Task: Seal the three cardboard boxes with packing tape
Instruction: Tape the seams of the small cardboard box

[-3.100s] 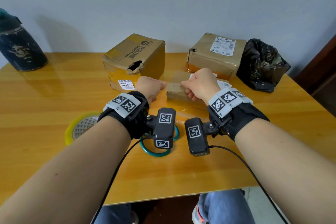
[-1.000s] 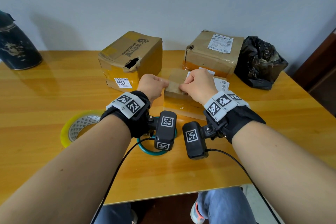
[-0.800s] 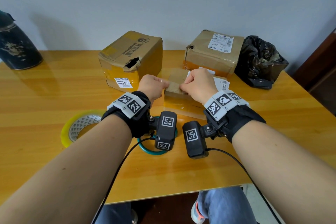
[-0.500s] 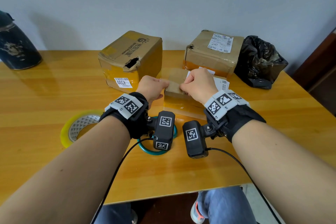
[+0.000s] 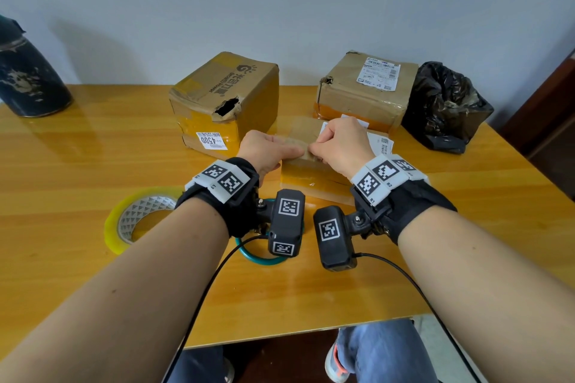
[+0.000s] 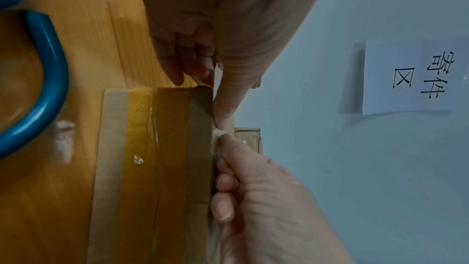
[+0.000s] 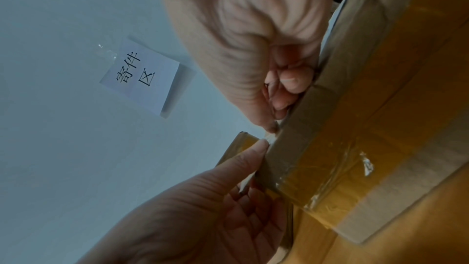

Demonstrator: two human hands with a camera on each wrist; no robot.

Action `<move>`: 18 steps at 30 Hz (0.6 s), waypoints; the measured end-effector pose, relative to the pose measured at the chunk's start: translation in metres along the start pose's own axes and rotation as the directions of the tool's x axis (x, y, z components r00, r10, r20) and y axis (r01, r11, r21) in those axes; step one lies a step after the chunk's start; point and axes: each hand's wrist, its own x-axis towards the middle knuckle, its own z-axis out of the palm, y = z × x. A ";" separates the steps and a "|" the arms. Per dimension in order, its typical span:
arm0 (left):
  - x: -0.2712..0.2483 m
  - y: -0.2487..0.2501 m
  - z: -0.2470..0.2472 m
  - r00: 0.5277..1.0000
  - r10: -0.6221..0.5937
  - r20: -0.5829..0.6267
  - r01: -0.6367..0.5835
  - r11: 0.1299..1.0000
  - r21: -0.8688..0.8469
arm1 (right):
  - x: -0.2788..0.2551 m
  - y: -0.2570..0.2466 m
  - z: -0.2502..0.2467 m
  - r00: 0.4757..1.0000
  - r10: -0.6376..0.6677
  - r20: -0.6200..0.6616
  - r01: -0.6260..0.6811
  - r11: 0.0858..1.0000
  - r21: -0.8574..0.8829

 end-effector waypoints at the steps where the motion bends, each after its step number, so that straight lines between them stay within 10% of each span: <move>1: 0.000 0.000 0.000 1.000 -0.003 -0.002 0.003 1.000 0.008 | 0.000 0.000 0.000 1.000 -0.001 -0.004 0.001 1.000 0.002; 18: 0.005 0.002 0.006 0.992 -0.082 -0.096 0.091 0.991 0.093 | 0.006 -0.002 -0.006 0.995 0.096 0.023 -0.091 0.984 -0.152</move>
